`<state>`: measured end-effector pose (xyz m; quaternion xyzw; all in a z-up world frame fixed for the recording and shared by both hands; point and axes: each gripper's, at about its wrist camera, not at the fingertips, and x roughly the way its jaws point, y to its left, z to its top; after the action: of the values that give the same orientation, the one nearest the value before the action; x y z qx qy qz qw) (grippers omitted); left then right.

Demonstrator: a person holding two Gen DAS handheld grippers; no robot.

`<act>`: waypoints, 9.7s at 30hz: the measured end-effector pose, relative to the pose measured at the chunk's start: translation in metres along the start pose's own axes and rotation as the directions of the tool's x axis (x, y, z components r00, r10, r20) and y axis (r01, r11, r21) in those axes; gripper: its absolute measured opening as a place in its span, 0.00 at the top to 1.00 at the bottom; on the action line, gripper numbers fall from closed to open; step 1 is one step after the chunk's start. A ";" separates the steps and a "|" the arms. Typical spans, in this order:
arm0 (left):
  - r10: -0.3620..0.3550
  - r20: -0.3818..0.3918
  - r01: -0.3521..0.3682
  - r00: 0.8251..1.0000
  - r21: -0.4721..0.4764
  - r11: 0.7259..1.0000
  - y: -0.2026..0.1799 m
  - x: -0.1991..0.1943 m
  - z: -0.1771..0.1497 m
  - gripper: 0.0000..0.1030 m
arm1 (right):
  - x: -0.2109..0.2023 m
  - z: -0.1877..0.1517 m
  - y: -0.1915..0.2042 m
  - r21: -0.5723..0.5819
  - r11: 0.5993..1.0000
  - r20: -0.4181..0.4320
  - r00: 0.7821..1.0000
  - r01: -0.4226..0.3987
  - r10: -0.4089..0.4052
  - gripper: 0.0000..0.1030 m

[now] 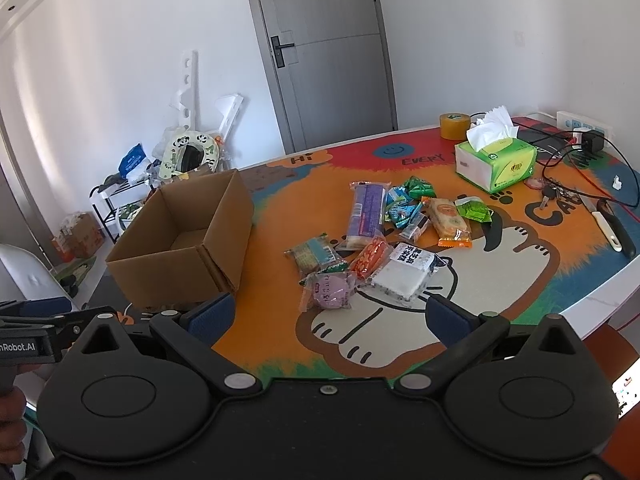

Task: Organize snacks
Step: 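Move both tools toward the snack pile beside the cardboard box, then grasp the purple-wrapped snack with the left tool while the right tool grasps the white packet, then carry both snacks over the cardboard box and open both tools to drop them, then return both tools to the snack pile, aiming at the biscuit and orange packs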

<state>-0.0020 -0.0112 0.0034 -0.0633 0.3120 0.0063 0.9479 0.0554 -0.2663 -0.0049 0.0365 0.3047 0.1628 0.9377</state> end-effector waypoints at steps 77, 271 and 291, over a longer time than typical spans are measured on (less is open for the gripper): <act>-0.178 -0.099 0.180 0.979 0.015 0.984 -0.081 0.170 0.011 0.23 | 0.123 -0.019 -0.103 0.123 0.991 -0.095 0.994 -0.045 0.057 0.44; -0.142 0.065 0.141 0.988 0.021 0.990 -0.098 0.134 0.028 0.15 | 0.096 0.004 -0.117 0.157 0.988 0.017 1.000 -0.008 0.006 0.15; -0.085 -0.003 0.085 0.996 -0.027 0.996 -0.099 0.195 0.022 0.36 | 0.146 0.009 -0.112 0.179 0.979 -0.053 0.993 -0.095 0.106 0.50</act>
<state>0.1730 -0.1124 -0.0826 -0.0891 0.3110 -0.0299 0.9458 0.2032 -0.3243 -0.0984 0.1297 0.3445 0.1834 0.9115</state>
